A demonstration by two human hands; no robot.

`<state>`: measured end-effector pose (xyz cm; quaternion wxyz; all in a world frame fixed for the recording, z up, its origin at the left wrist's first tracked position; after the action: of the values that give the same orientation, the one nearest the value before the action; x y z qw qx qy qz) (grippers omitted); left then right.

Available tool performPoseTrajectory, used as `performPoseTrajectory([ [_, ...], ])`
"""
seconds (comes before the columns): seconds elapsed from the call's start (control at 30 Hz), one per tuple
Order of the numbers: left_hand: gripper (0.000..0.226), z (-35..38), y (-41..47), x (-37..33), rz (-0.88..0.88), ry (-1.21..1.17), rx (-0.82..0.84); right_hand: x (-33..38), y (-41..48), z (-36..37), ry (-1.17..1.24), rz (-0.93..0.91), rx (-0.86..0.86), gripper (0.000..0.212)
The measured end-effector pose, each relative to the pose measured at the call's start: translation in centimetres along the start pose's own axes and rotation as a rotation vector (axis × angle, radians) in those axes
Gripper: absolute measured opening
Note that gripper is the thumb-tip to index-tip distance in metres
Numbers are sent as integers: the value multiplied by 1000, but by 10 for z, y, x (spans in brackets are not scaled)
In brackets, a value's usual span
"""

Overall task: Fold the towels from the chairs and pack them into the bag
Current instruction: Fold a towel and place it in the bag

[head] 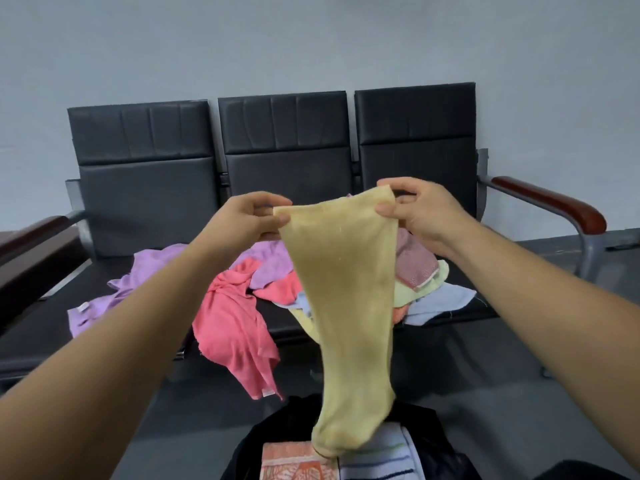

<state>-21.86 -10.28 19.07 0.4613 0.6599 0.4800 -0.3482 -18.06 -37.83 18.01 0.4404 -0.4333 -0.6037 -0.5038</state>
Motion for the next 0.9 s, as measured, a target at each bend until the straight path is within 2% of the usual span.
performPoseTrajectory([
  [0.07,14,4,4,0,24,-43,-24,-1,-1,11,126,44,83,30],
  [0.17,13,15,7,-6,36,-101,-8,-3,-8,35,262,89,243,38],
  [0.27,12,29,9,-13,75,-87,10,-11,-16,65,231,104,382,47],
  [0.33,11,33,10,-11,75,-66,2,-17,-20,83,185,118,409,36],
  [0.43,8,33,13,12,6,-290,0,-15,-17,92,237,103,314,33],
  [0.5,22,39,11,33,-90,-471,91,-11,-10,90,358,98,241,30],
  [0.57,34,53,-2,58,-189,-354,254,-4,1,86,455,87,193,14],
  [0.63,26,66,-21,82,-244,-110,393,0,10,81,461,66,163,6],
  [0.67,23,70,-27,93,-266,-48,408,0,14,78,442,64,149,6],
  [0.77,25,73,-34,113,-333,-161,323,-15,26,66,333,81,70,12],
  [0.9,35,83,-31,113,-349,-580,239,-70,37,50,35,148,-64,16],
])
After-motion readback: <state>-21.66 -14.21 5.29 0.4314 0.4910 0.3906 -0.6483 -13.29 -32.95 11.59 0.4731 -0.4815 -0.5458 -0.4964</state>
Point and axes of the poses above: each hand's wrist, its own y-axis towards the middle knuckle, its own z-axis out of the palm, x = y × z, the point moved 7 cm from there along y, towards the middle knuckle, and after that the axes turned 2 degrees about x, right-handed, at the moved point
